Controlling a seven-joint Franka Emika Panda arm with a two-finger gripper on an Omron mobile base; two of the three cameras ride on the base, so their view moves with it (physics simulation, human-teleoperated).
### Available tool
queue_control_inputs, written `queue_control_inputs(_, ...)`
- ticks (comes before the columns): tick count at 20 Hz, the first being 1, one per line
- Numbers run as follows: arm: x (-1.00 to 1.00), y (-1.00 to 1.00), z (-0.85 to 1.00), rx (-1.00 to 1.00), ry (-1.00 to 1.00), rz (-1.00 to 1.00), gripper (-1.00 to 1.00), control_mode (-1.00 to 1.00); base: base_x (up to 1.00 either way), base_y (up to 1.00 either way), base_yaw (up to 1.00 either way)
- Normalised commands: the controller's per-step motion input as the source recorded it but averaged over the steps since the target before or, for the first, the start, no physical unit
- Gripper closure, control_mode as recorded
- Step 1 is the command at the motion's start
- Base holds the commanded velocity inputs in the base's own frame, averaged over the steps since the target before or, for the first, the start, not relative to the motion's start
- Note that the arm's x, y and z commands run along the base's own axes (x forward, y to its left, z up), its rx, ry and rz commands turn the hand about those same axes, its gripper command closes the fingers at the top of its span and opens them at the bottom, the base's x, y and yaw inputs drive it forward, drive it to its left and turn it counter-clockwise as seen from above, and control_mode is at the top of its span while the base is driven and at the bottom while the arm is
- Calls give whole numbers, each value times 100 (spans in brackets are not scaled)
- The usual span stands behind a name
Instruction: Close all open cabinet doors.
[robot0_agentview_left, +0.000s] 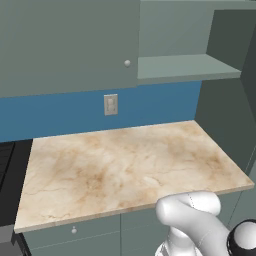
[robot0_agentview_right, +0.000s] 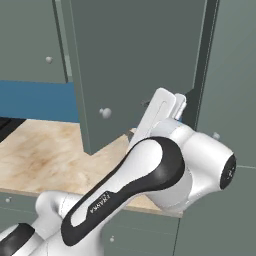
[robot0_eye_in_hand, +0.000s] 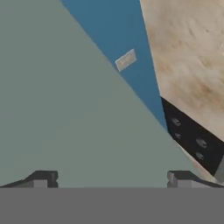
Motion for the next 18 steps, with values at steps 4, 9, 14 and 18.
queue_control_inputs(4,6,34,4,0,-21,0,-100,-100,0,0,0)
queue_control_inputs(9,11,35,0,-2,-12,0,-100,-100,0,0,0)
queue_control_inputs(14,19,38,0,-2,-3,0,-100,-100,0,0,0)
queue_control_inputs(18,28,44,2,-3,0,0,-100,-100,0,0,0)
